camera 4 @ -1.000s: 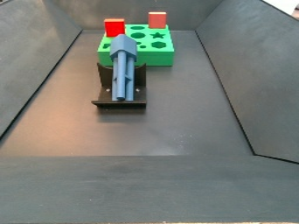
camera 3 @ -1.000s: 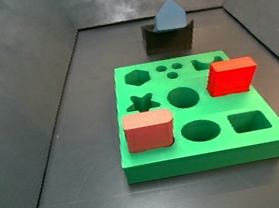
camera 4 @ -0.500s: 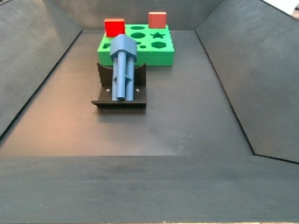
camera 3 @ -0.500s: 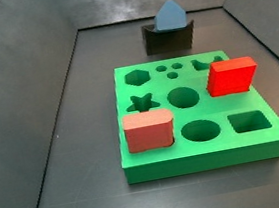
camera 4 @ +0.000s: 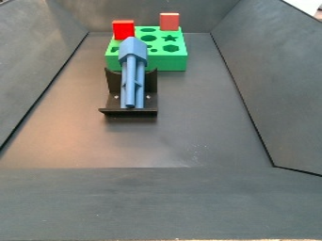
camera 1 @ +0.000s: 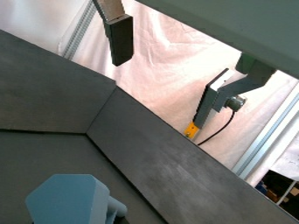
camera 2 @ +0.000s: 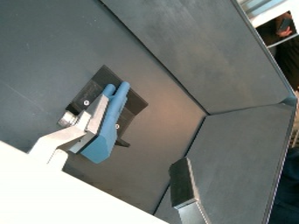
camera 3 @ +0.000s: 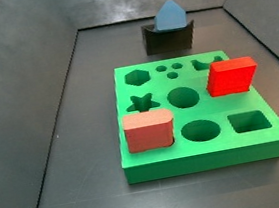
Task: Pick up the 3 prong object. Move up. Rotate the 3 prong object. Place the 3 prong object on the fixture. Regrasp the 3 prong object. Move to above the board. Insert the 3 prong object.
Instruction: Regrasp the 3 prong object.
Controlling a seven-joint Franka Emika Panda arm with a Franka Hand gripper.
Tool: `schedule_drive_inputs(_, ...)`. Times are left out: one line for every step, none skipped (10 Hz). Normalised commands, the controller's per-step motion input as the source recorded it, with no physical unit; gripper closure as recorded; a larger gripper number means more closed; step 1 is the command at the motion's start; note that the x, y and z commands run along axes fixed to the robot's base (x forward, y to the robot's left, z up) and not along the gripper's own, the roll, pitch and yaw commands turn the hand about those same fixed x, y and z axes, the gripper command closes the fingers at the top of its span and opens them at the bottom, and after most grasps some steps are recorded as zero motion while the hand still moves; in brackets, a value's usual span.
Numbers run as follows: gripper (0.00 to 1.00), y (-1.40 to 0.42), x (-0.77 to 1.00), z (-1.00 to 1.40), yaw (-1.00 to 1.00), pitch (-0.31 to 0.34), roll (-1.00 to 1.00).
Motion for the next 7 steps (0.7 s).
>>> schedule_drive_inputs(0.00,-0.05,0.10,-0.01,0.20,0.009,0.17)
schedule_drive_inputs(0.00,0.04,0.04,-1.00,0.15,0.074,0.18)
schedule_drive_inputs(0.00,0.04,0.04,-1.00,0.13,0.064,0.18)
schedule_drive_inputs(0.00,0.04,0.05,-1.00,0.13,0.033,0.17)
schedule_drive_inputs(0.00,0.03,0.06,-1.00,0.13,0.000,0.13)
schedule_drive_inputs(0.00,0.03,0.07,-1.00,0.12,-0.023,0.11)
schedule_drive_inputs(0.00,0.02,0.08,-1.00,0.10,-0.042,0.08)
